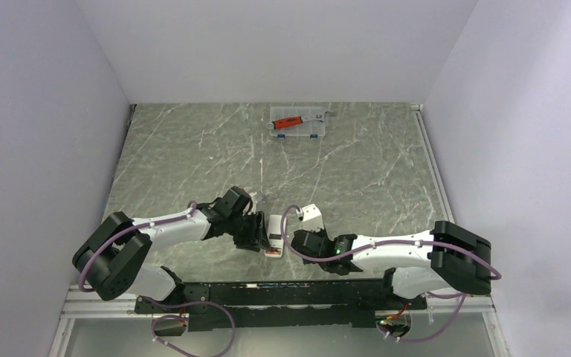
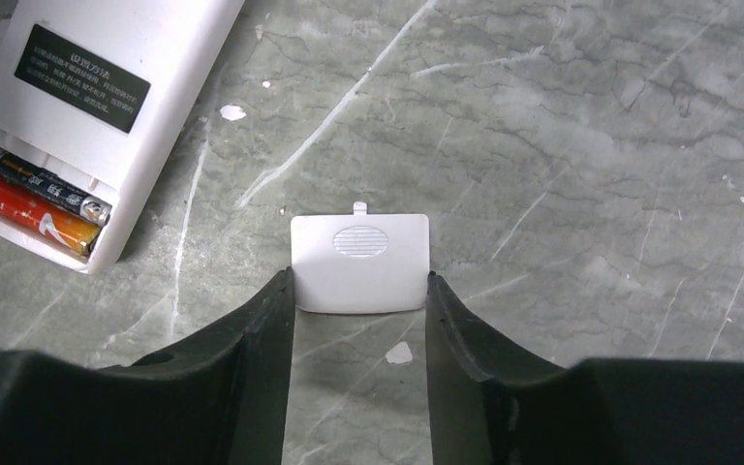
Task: Load the batteries into the remote control
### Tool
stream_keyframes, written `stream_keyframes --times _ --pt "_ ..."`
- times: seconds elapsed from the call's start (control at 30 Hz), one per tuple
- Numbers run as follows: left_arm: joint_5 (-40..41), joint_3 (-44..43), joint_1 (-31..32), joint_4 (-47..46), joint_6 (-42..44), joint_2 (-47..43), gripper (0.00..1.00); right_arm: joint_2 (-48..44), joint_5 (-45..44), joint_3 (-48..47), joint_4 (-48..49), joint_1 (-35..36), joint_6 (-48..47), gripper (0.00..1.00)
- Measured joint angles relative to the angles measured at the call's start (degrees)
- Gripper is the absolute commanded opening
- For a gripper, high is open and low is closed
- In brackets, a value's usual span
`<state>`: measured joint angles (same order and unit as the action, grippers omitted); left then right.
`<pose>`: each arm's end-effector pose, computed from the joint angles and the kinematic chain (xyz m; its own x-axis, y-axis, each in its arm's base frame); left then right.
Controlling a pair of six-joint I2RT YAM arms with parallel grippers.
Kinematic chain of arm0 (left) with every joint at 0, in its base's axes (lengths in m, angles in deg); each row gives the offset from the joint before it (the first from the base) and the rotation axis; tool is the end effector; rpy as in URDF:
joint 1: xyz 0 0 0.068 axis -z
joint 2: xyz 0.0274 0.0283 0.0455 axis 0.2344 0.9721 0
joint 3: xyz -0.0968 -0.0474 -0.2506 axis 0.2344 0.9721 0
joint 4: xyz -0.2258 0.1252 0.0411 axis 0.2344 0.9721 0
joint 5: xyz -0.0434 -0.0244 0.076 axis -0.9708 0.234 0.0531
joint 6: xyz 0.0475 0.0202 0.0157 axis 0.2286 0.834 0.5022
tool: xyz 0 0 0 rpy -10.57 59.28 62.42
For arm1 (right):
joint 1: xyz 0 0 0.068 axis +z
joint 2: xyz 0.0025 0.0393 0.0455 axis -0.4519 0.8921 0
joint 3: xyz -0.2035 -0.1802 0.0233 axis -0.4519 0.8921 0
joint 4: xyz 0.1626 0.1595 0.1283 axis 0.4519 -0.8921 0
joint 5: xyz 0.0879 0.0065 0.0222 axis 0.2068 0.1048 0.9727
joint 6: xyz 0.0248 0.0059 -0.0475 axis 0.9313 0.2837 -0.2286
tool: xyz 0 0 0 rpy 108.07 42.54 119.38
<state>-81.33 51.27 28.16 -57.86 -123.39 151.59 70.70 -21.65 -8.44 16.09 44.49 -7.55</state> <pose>0.1733 -0.1719 0.1480 -0.9845 0.0257 -0.1733 0.1245 0.7985 -0.5890 0.0887 0.2050 0.1469 -0.6824 -0.2778 -0.6762 -0.3696 0.9292 -0.0088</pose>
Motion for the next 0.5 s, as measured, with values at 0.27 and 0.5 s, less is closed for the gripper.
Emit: stream_keyframes --times 0.27,0.5 --pt "0.0 0.0 0.0 -0.3 0.0 0.2 0.52 -1.5 0.2 -0.1 -2.7 0.3 1.6 0.27" --pt "-0.3 0.0 0.1 -1.7 -0.4 0.8 0.52 -9.0 0.4 0.1 -6.6 0.5 2.4 0.27"
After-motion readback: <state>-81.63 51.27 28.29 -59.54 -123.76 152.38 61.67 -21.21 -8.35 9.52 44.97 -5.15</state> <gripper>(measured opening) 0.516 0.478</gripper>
